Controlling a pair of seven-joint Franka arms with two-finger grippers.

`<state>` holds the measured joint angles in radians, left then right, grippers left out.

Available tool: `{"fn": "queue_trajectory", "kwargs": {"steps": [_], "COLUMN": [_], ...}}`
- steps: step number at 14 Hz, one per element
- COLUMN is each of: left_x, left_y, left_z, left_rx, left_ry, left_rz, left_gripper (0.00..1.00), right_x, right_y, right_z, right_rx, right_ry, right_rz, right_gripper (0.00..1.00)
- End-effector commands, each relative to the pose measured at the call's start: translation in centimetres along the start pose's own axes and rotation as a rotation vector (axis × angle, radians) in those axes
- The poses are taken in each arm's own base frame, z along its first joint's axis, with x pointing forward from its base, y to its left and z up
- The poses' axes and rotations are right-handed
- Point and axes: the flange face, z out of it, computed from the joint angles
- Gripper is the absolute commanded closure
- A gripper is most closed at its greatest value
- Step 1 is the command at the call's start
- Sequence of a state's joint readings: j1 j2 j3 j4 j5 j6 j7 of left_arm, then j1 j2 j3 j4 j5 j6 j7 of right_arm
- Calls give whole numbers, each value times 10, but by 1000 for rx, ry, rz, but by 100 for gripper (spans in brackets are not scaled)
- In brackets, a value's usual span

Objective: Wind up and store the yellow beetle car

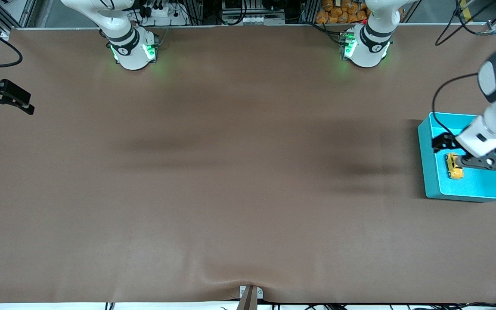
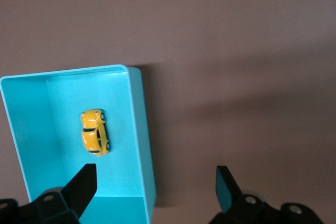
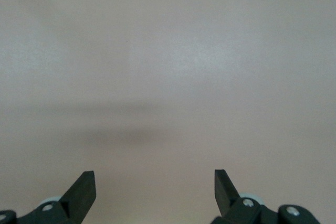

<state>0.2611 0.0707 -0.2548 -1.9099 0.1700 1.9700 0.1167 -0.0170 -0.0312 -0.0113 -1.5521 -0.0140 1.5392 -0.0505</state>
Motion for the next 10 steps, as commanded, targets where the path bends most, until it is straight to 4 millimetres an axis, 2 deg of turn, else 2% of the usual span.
{"fn": "queue_trajectory", "kwargs": {"steps": [1, 3, 5, 7, 10], "left_x": [-3, 0, -5, -14, -22], "left_y": [30, 44, 47, 51, 49], "left_z": [-54, -106, -148, -168, -185], "left_rx": [1, -52, -102, -118, -121], "left_ry": [-1, -2, -2, -25, -51], "left_rz": [-49, -72, -118, -151, -140], "left_gripper": [0, 0, 0, 0, 0], "right_x": [-2, -1, -1, -1, -1], "right_y": [-3, -3, -3, -3, -3], "right_z": [-5, -4, -4, -4, -3], "right_rx": [-1, -1, -1, -1, -1], "right_ry": [-1, -1, -3, -1, -3], "right_rz": [9, 8, 8, 8, 7], "right_gripper": [0, 0, 0, 0, 0]}}
